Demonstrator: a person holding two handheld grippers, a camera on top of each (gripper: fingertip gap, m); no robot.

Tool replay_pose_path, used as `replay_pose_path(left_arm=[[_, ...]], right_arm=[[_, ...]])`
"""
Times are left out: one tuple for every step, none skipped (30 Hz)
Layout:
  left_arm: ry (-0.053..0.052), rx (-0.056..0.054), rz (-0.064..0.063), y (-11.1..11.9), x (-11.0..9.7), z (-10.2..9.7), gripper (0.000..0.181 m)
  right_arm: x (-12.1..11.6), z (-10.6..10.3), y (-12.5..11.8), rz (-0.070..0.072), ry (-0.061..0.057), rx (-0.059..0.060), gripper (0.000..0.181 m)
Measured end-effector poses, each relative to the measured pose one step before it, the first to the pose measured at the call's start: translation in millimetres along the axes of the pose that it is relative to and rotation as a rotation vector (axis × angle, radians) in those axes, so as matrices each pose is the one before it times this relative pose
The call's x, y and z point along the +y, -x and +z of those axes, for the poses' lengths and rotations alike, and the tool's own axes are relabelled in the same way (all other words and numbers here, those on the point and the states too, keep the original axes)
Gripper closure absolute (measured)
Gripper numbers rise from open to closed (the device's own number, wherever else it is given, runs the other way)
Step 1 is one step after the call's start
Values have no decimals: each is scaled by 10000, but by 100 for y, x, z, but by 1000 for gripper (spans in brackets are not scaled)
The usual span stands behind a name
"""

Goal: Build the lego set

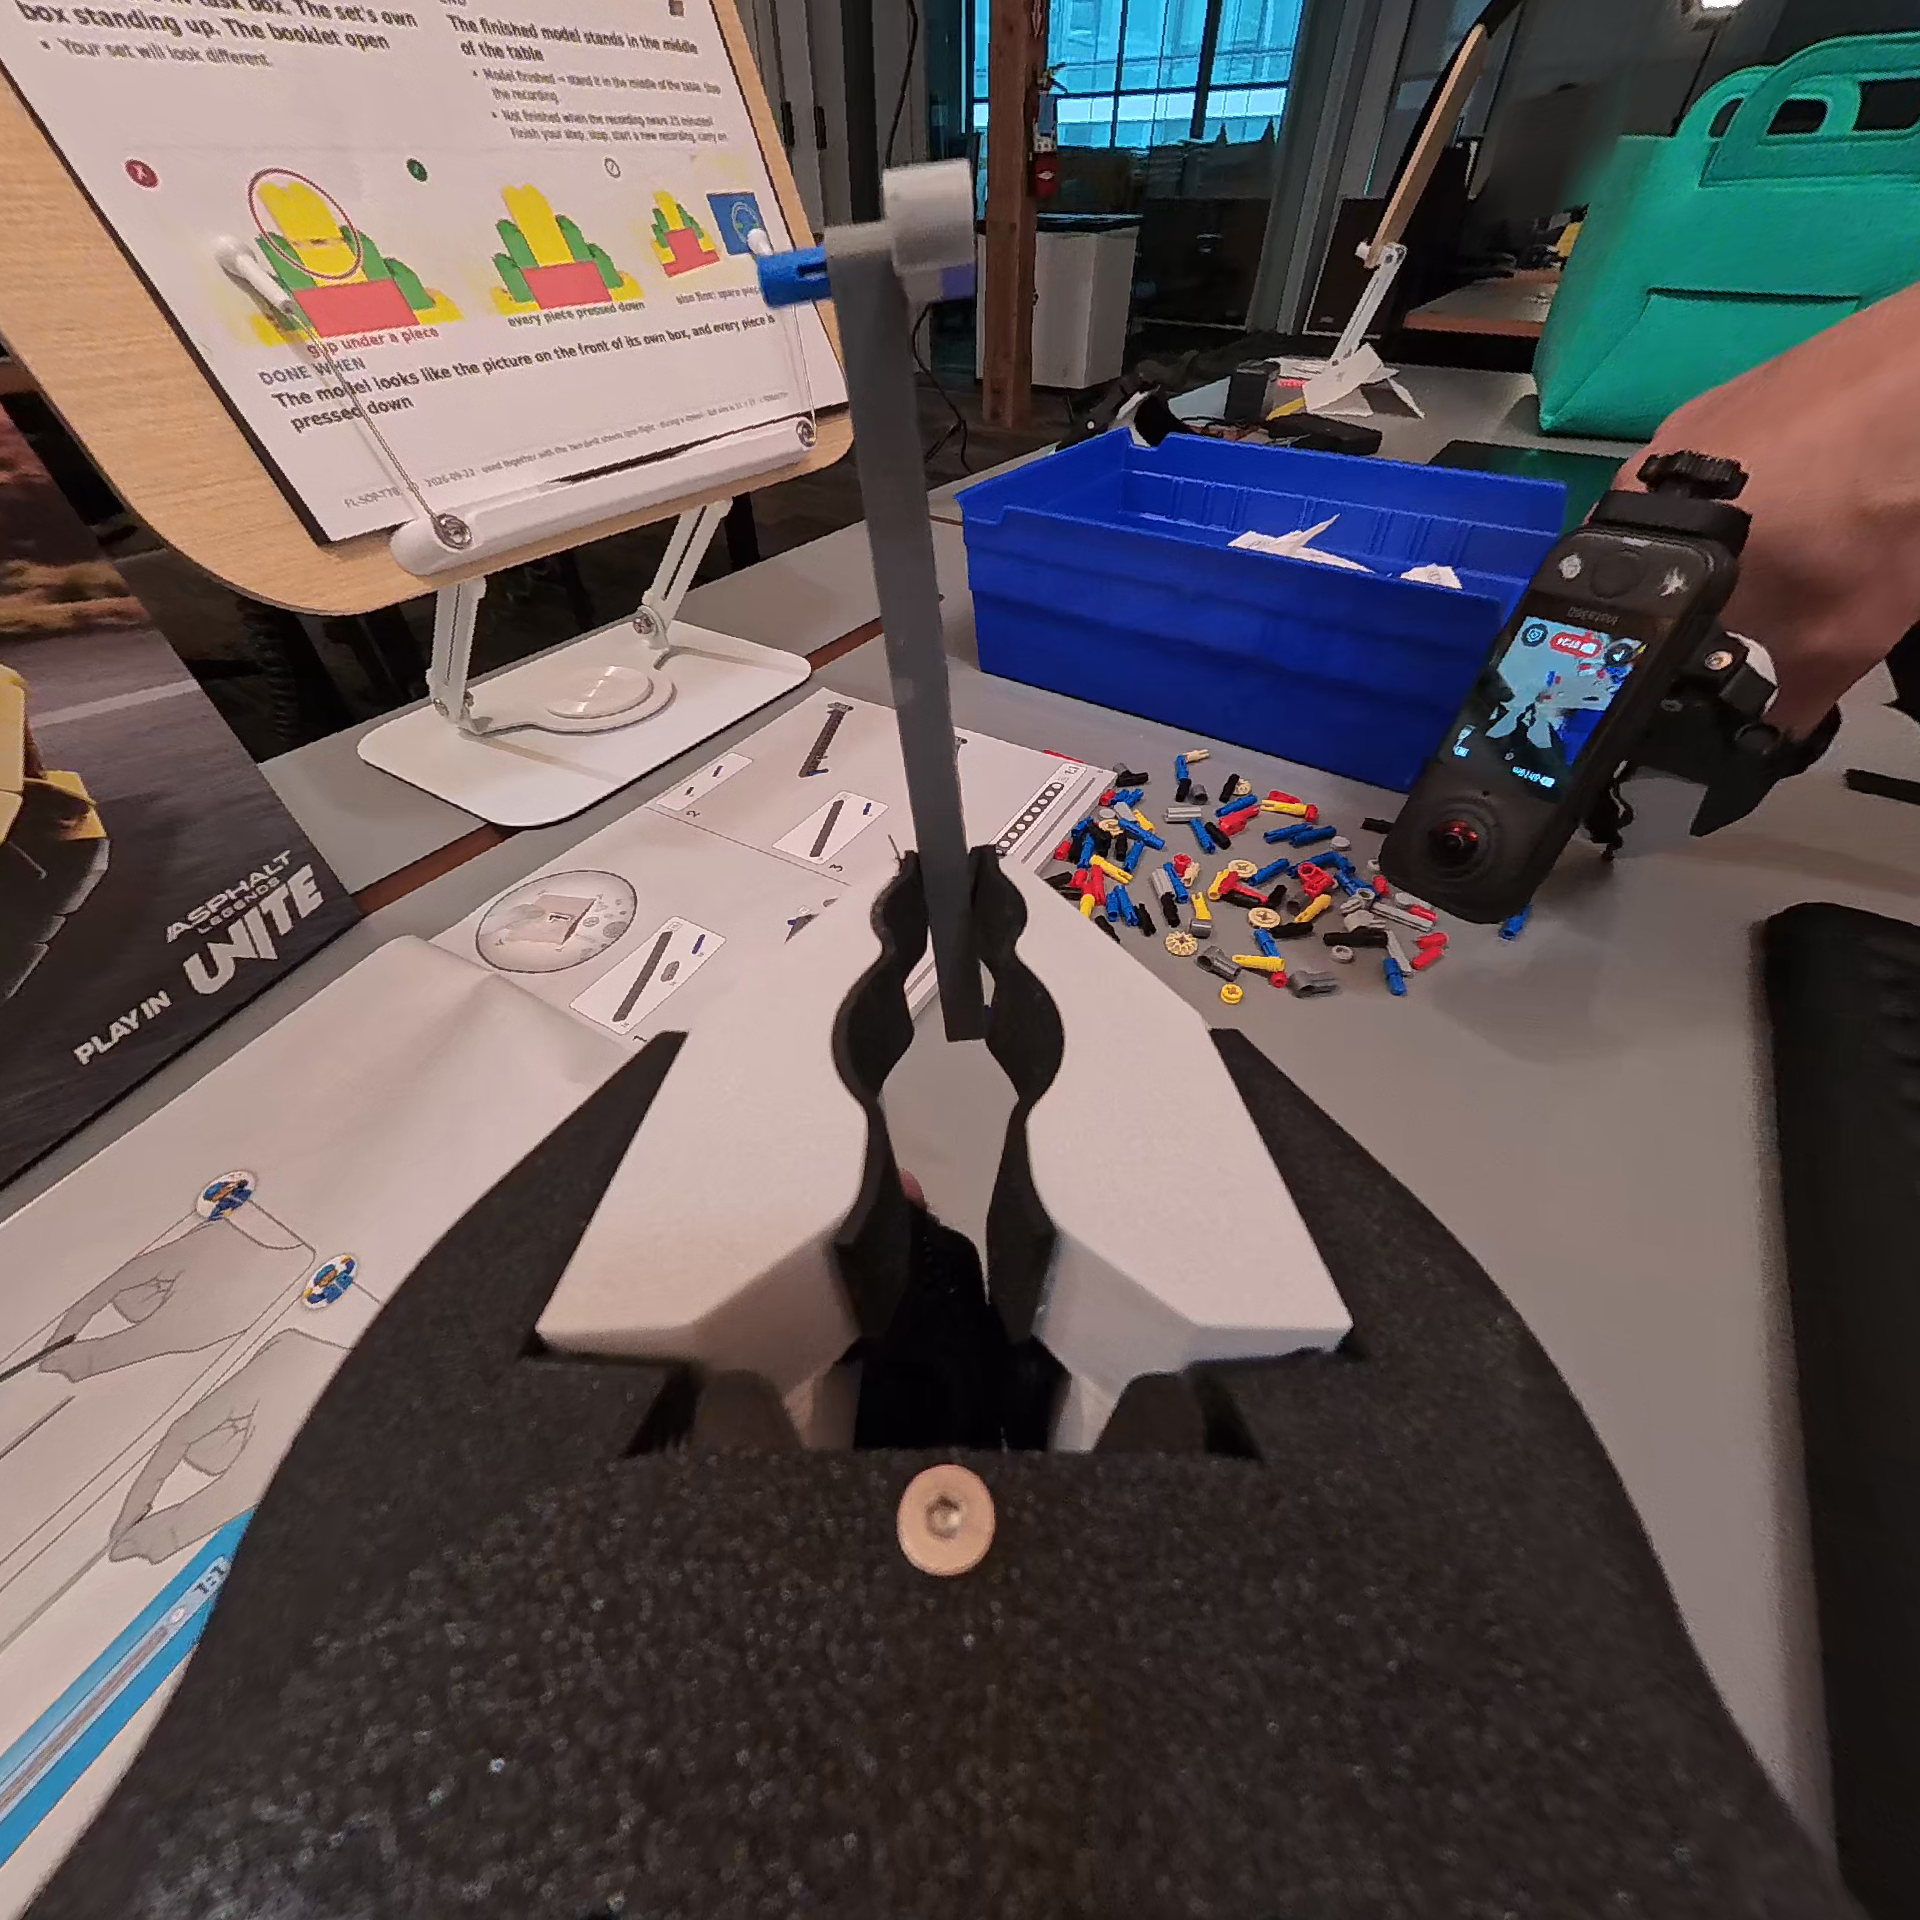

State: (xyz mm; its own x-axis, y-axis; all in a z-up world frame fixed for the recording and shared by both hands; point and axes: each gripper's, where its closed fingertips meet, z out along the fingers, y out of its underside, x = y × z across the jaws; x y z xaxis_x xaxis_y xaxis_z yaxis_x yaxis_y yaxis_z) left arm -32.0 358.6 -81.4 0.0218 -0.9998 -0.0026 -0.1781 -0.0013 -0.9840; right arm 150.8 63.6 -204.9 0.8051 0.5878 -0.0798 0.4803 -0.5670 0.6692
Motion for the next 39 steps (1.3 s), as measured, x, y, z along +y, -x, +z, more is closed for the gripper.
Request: replay_pose_path(left_arm=[[13,9,-7,-9,42,26,175],[17,8,8,-27,26,29,175],[6,1,23,-35,15,16,175],[0,4,31,-54,-12,7,175],[12,12,33,-64,23,12,175],[16,6,31,-58,26,19,175],[10,0,23,-35,28,25,175],[13,7,12,-43,39,35,175],[17,12,5,-35,46,33,175],[9,8,1,-20,26,27,175],[3,9,-1,-33,20,21,175],[13,12,1,-26,32,24,175],[14,3,8,-19,23,21,175],[5,0,14,-21,24,10,175],[5,5,11,-30,24,10,175],[5,4,5,-12,7,-4,175],[-3,-3,4,-3,-4,2,175],[-7,-6,6,13,-15,-17,175],[3,-8,0,31,14,0,175],[7,-3,-8,29,20,-3,175],[5,-1,-12,22,18,-1,175],[-4,-2,-10,26,-3,-7,175],[-6,-2,-9,27,-4,-15,175],[1,0,-10,24,4,-10,175],[3,-1,-8,25,15,0,175],[0,-5,-5,24,11,-7,175],[2,7,-8,4,-6,-3,175],[3,18,-15,-16,-5,-4,175],[-10,18,-14,-44,-43,1,175],[-19,17,0,-53,-52,-13,175],[-12,18,9,-78,-45,-8,175],[-17,19,10,-99,-52,-4,175],[-18,27,8,-121,-52,-13,175],[-3,39,10,-138,-35,-4,175],[2,28,18,-117,-12,16,175],[0,5,30,-86,26,16,175],[22,6,35,-74,79,45,175],[49,9,29,-53,129,69,174],[48,3,14,-36,144,84,174]], right_arm=[[19,-31,-107,39,36,72,177],[53,-13,14,31,44,-1,177],[-52,-22,-29,-12,-18,46,177],[-136,-13,-28,-38,-87,61,177],[33,19,59,-26,9,-2,177],[17,20,-10,-14,-1,23,177],[-12,-3,-22,5,-37,35,177],[-25,-16,48,16,-57,-3,177],[-45,-22,31,-3,-69,12,177],[-30,-26,-21,-36,-59,52,177],[-63,-18,0,-77,-76,48,176],[-115,-7,40,-47,-107,10,176],[-96,15,27,1,-85,5,176],[-49,40,-54,20,-30,42,175],[12,74,42,-16,1,-9,173],[-60,77,16,-17,-17,11,171],[-54,60,-20,-5,-21,24,171],[-46,56,63,-14,-21,-19,170],[-66,23,16,-33,-33,8,168],[-7,-24,-53,-34,-37,54,167],[-46,-90,-5,-29,-110,24,162],[-76,-230,111,-7,-216,-65,157],[-73,-391,50,35,-348,-21,157],[18,-588,-120,60,-438,71,156],[44,-826,-240,129,-617,130,155],[-109,-981,-130,251,-836,37,155],[-43,-955,-94,346,-810,-17,155],[114,-800,-179,323,-714,50,155],[50,-597,-213,206,-757,151,155],[-108,-310,88,79,-849,37,156],[-169,-4,154,50,-843,30,156],[-32,227,-180,66,-755,244,155],[149,385,47,87,-675,109,156],[378,456,256,83,-501,-48,156],[541,454,-63,85,-282,141,158],[531,401,330,30,-175,-66,159],[510,367,232,53,-58,-28,160],[387,318,-48,46,-10,121,160],[244,269,155,3,-44,-22,159]])
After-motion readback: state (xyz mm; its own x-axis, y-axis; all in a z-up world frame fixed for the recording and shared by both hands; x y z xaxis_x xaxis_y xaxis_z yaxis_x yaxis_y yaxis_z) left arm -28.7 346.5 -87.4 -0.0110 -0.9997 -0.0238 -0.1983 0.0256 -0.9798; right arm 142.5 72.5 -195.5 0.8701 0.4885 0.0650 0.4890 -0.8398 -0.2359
